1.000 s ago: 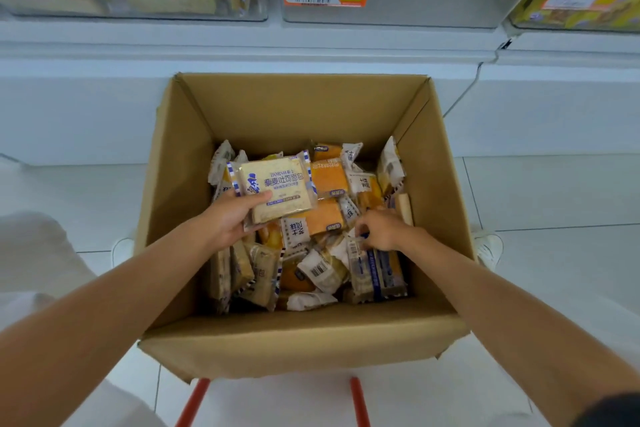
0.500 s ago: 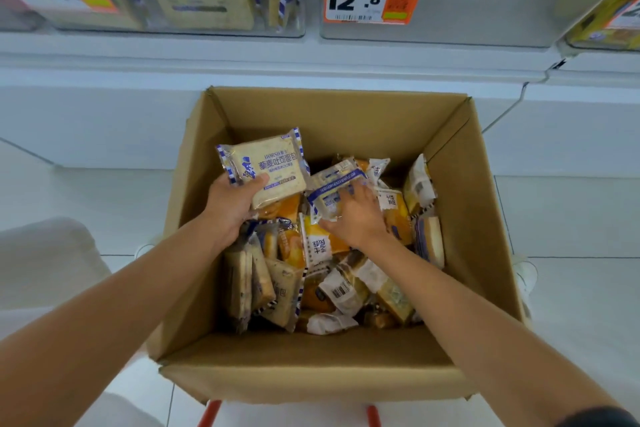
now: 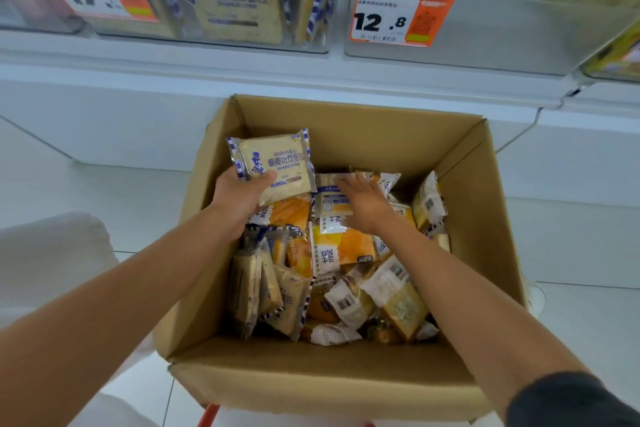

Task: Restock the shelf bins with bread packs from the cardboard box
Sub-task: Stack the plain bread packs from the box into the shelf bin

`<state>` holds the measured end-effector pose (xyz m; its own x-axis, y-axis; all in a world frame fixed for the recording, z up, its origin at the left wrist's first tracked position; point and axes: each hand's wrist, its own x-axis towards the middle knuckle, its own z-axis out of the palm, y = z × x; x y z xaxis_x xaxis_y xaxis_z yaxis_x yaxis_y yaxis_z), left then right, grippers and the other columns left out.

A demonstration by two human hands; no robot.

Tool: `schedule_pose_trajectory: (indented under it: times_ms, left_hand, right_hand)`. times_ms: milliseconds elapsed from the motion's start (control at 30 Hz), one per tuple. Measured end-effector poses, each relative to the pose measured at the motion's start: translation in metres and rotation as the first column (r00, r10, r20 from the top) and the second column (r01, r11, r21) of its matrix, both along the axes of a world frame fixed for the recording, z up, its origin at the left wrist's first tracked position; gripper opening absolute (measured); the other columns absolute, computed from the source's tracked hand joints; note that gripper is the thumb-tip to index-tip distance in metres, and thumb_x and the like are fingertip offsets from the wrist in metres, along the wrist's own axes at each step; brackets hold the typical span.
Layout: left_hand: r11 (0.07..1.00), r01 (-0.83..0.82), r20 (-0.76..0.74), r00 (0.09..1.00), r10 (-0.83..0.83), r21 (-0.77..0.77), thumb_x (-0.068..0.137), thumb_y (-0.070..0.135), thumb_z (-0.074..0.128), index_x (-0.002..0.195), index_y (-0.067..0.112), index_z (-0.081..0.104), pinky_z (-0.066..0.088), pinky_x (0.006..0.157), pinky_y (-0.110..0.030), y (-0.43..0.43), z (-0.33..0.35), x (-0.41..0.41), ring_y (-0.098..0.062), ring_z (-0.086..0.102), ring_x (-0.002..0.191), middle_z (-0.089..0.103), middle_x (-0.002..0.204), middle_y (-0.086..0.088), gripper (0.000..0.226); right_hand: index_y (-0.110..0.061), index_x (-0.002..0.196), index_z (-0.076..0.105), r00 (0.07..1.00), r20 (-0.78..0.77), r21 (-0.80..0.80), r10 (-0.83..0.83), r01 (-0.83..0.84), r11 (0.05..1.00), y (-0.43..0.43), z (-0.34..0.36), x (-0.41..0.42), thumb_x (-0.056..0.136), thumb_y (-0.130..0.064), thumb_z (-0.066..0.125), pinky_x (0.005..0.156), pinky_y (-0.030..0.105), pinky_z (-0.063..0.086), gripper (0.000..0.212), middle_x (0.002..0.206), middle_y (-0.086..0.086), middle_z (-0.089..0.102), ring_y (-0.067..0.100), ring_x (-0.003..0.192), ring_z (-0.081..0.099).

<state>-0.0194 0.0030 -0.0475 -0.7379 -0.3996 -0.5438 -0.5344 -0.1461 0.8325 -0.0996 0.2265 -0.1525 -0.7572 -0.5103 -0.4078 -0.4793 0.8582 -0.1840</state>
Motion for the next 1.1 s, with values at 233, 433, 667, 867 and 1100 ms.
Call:
schedule_pose_trajectory:
  times_ms: [233,433,667,867,1100]
  left_hand:
    - [0.994,0.042,-0.015,0.999,-0.044,-0.097,0.093,0.018,0.066,0.118,0.019,0.062,0.055,0.065,-0.026,-0.008,-0.002,-0.006,-0.012,0.069,0.089,0.071,0.109,0.0,0.026]
    - [0.964,0.078,-0.062,0.993,-0.097,-0.253,0.092,0.022,0.067,0.118,0.02,0.061,0.056,0.08,-0.033,0.01,0.012,-0.017,-0.015,0.066,0.095,0.069,0.107,0.003,0.027]
    - [0.942,0.313,-0.111,0.947,-0.3,0.123,0.095,0.062,0.038,0.114,0.025,0.065,0.06,0.078,-0.036,0.011,0.077,-0.013,-0.018,0.073,0.093,0.075,0.106,-0.004,0.05]
    - [0.933,0.358,-0.211,0.91,-0.357,-0.033,0.048,0.069,0.083,0.117,0.021,0.067,0.053,0.095,-0.05,-0.025,0.117,-0.004,-0.024,0.068,0.106,0.073,0.112,-0.003,0.086]
    - [0.973,0.228,-0.423,0.883,-0.202,0.011,0.068,0.051,0.083,0.129,0.016,0.057,0.053,0.094,-0.054,-0.118,0.172,-0.02,-0.027,0.067,0.109,0.069,0.121,-0.009,0.075]
  right_hand:
    - [-0.019,0.114,0.054,0.976,0.126,-0.299,-0.175,0.206,0.932,0.009,0.038,0.0,0.093,-0.026,0.055,0.08,0.038,0.051,0.023,0.104,0.003,0.065,0.023,0.094,0.063]
    - [-0.024,0.102,0.063,0.839,0.498,-0.474,-0.219,0.475,0.741,0.039,0.157,-0.032,0.097,-0.022,0.055,0.079,0.033,0.053,0.01,0.104,-0.004,0.07,0.014,0.096,0.068]
    - [-0.012,0.128,0.058,0.921,0.375,-0.472,-0.106,0.288,0.833,0.004,0.236,-0.031,0.094,-0.013,0.06,0.095,0.027,0.045,0.034,0.118,0.002,0.066,0.013,0.106,0.062]
    - [-0.023,0.132,0.056,0.989,0.08,-0.549,-0.122,0.146,0.823,-0.06,0.28,-0.011,0.087,-0.033,0.07,0.083,0.017,0.044,0.049,0.113,-0.003,0.059,0.01,0.104,0.057]
    - [-0.019,0.146,0.033,0.868,0.443,-0.671,-0.224,0.487,0.559,-0.14,0.314,-0.017,0.054,-0.064,0.081,0.083,0.03,0.05,0.113,0.14,0.001,0.05,0.019,0.115,0.057]
